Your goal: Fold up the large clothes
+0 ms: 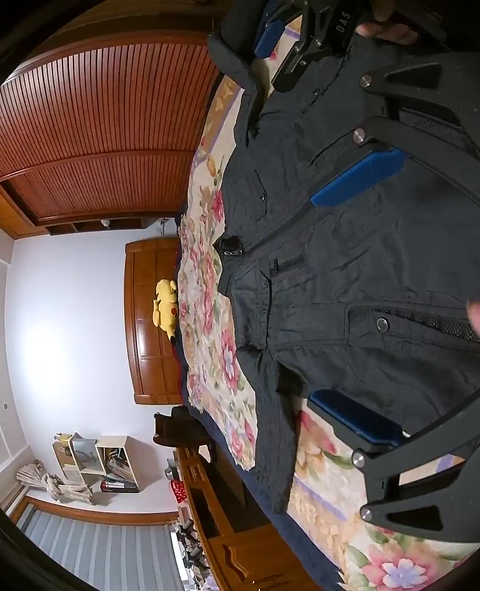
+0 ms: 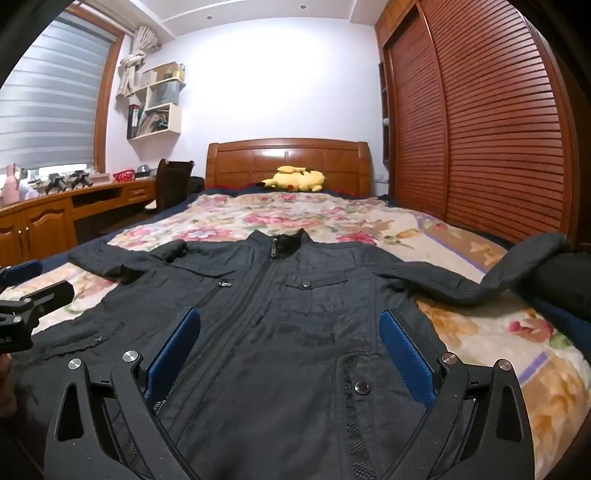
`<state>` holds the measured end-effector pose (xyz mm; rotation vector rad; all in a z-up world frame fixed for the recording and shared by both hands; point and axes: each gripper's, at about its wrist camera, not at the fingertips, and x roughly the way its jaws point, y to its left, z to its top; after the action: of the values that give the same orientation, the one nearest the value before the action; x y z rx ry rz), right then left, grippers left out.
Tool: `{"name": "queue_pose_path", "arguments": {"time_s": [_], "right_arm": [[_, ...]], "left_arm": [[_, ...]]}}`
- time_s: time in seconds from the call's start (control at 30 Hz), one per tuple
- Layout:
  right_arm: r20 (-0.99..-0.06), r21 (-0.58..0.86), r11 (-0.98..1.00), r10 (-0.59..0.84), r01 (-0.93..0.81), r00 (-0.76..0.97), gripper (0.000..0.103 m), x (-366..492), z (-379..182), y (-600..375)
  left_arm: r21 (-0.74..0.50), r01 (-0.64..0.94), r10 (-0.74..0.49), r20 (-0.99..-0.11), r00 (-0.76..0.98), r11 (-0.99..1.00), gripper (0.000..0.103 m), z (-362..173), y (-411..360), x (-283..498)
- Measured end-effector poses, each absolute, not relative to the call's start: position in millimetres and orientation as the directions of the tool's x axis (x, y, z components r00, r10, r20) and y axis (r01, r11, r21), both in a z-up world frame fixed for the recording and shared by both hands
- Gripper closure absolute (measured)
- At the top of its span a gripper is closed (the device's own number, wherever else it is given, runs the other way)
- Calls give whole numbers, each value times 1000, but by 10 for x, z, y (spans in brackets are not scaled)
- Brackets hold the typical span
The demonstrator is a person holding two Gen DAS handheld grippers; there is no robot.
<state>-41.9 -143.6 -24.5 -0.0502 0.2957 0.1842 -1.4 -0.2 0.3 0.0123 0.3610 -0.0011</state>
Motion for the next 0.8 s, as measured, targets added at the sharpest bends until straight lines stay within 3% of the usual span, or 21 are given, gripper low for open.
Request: {"name": "queue_pose_path", "arguments": {"time_s": [0.8], "right_arm": [[-285, -13, 982, 176, -187, 942, 4, -405, -271, -1459]], "left_arm": [[30, -6, 16, -355, 935, 1000, 3, 11, -35, -10]]}}
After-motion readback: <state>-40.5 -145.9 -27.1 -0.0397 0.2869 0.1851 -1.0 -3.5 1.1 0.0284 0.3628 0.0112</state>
